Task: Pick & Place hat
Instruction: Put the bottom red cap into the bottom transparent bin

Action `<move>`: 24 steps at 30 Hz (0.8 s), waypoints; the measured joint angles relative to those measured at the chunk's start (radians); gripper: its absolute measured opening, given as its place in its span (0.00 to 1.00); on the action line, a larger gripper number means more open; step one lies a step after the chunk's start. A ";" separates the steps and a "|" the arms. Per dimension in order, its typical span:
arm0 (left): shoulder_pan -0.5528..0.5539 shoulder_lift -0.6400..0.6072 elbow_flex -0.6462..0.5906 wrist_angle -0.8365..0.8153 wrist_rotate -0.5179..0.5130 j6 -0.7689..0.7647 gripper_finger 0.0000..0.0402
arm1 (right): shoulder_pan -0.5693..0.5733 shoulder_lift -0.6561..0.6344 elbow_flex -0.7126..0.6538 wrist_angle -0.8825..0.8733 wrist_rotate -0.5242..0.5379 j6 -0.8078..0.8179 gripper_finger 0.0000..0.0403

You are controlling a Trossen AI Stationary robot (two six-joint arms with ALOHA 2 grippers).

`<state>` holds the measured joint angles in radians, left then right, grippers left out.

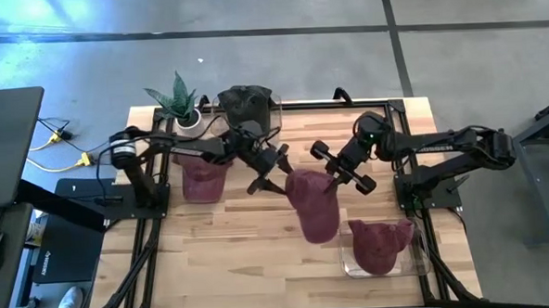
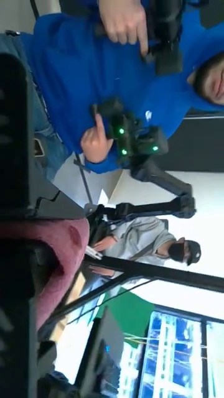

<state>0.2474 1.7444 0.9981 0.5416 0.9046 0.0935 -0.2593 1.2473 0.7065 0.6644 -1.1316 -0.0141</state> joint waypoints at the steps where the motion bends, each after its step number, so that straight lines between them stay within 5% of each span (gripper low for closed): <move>1: 0.004 0.013 0.002 0.076 0.052 -0.031 0.72 | -0.007 0.000 0.007 -0.011 0.000 -0.001 0.01; 7: -0.013 0.059 0.058 0.259 0.240 -0.150 0.72 | -0.048 0.000 0.012 -0.098 0.020 0.030 0.01; 16: -0.026 0.058 0.078 0.233 0.232 -0.151 0.68 | -0.062 0.000 0.012 -0.117 0.024 0.075 0.01; 20: -0.040 0.058 0.078 0.226 0.219 -0.151 0.52 | -0.062 0.000 0.012 -0.132 0.022 0.103 0.01; 24: -0.045 0.058 0.102 0.222 0.195 -0.151 0.25 | -0.062 0.000 0.012 -0.151 0.022 0.108 0.01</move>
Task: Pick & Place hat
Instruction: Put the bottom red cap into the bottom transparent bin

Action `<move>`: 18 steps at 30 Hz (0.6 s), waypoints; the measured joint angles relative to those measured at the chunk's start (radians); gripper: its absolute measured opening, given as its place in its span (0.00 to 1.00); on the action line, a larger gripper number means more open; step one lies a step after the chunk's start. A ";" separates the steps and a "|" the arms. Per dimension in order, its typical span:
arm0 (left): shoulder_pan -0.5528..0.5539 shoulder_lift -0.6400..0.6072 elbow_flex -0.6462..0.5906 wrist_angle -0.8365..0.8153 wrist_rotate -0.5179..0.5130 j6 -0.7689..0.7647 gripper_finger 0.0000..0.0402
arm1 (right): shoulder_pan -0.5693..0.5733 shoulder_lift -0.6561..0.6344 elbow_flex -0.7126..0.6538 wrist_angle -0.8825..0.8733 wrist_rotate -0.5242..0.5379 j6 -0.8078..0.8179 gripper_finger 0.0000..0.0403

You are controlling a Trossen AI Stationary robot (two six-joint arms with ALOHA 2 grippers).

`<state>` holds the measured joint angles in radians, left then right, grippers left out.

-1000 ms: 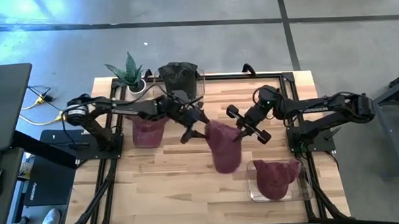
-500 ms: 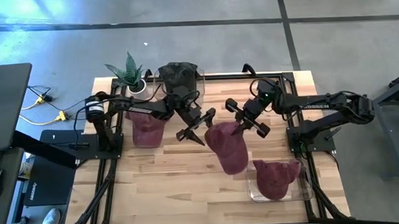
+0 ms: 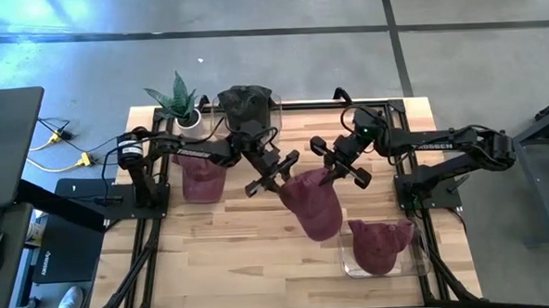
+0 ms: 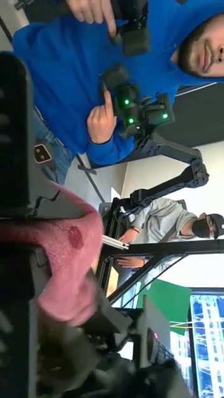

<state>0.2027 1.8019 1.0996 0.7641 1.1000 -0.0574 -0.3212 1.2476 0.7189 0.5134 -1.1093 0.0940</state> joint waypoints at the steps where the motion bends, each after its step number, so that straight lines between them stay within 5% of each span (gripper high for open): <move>1: 0.000 0.000 0.011 -0.008 0.014 0.000 0.17 | 0.000 0.000 0.000 -0.002 0.000 0.002 0.02; 4: 0.000 0.000 0.036 -0.064 0.070 -0.015 0.03 | 0.000 -0.006 0.000 -0.007 -0.012 0.033 0.01; 10: 0.000 -0.024 0.047 -0.077 0.204 -0.056 0.04 | 0.007 -0.077 0.000 -0.144 -0.097 0.065 0.02; 18: 0.000 -0.034 0.047 -0.055 0.178 -0.027 0.02 | 0.033 -0.095 0.000 -0.195 -0.107 0.056 0.03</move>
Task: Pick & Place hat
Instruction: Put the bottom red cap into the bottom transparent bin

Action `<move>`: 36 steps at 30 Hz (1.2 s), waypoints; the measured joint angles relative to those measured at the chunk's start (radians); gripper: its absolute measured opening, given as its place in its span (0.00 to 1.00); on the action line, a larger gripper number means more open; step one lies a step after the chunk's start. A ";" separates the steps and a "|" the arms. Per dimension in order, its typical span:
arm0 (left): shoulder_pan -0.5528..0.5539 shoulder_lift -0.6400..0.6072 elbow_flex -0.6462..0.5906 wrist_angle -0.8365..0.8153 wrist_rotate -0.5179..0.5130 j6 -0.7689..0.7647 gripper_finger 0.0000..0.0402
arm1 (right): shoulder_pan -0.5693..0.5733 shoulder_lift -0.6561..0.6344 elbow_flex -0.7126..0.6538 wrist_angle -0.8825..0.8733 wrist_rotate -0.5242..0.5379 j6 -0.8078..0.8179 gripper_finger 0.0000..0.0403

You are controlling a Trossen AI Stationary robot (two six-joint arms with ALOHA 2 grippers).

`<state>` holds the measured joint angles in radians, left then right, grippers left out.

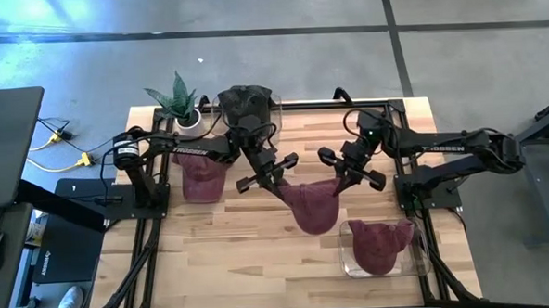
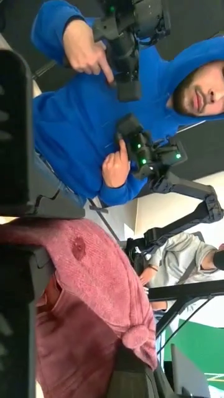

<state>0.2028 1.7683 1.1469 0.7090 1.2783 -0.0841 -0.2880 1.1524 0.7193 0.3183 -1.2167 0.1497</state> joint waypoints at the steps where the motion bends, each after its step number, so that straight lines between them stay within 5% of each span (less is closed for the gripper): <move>1: 0.000 0.000 -0.001 -0.002 -0.001 0.005 0.02 | 0.001 0.004 0.000 0.000 0.004 0.000 0.03; 7: 0.000 0.000 -0.001 -0.001 -0.043 0.004 0.00 | -0.009 0.013 0.000 0.000 0.020 0.039 0.09; 14: 0.036 0.000 -0.001 -0.002 -0.161 0.001 0.00 | -0.003 0.013 0.000 -0.061 0.181 0.057 0.37; 19: 0.069 0.000 -0.001 -0.007 -0.212 -0.003 0.00 | 0.029 0.014 0.000 -0.106 0.265 -0.074 0.48; 23: 0.074 0.000 -0.001 -0.009 -0.211 -0.030 0.00 | 0.043 0.014 0.000 -0.071 0.235 -0.096 0.42; 32: 0.072 0.000 -0.001 -0.008 -0.189 -0.034 0.00 | 0.042 0.013 0.000 0.001 0.168 0.006 0.03; 36: 0.072 0.000 -0.001 0.000 -0.168 -0.034 0.00 | 0.042 0.012 0.000 0.010 0.054 0.008 0.05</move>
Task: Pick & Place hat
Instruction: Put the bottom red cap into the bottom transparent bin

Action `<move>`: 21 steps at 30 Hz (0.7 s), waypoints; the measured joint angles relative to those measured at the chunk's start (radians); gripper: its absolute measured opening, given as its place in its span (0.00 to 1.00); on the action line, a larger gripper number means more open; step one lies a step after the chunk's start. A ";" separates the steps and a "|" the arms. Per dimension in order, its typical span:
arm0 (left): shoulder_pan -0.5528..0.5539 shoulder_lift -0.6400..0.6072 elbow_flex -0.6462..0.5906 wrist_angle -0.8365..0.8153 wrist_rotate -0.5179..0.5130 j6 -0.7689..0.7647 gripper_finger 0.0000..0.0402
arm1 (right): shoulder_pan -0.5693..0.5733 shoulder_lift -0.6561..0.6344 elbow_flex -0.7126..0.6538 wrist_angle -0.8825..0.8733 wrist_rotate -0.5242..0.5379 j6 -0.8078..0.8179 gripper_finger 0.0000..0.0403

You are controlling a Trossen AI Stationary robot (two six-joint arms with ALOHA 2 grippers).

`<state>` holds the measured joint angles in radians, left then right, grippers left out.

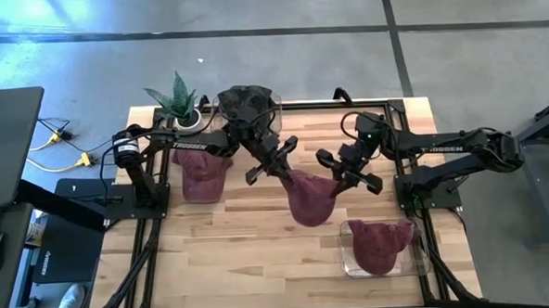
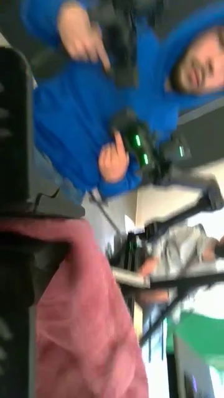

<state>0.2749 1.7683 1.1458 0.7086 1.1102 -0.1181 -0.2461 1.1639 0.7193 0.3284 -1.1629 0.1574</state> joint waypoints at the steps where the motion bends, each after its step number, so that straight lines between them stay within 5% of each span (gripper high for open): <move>1: 0.000 0.000 0.000 0.000 0.020 0.000 0.00 | -0.001 0.000 0.000 -0.001 -0.032 0.000 0.05; 7: 0.000 0.000 0.000 0.003 0.077 0.001 0.03 | 0.000 0.000 0.000 -0.003 0.017 -0.050 0.01; 16: -0.015 0.000 0.030 -0.009 0.034 -0.044 0.37 | -0.002 0.000 0.000 -0.001 0.098 -0.090 0.01; 21: -0.063 0.004 0.078 -0.099 -0.016 -0.044 0.45 | -0.016 0.000 0.000 -0.011 0.118 -0.090 0.03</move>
<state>0.2121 1.7725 1.2242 0.6100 1.0937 -0.1620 -0.2619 1.1637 0.7193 0.3174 -1.0448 0.0672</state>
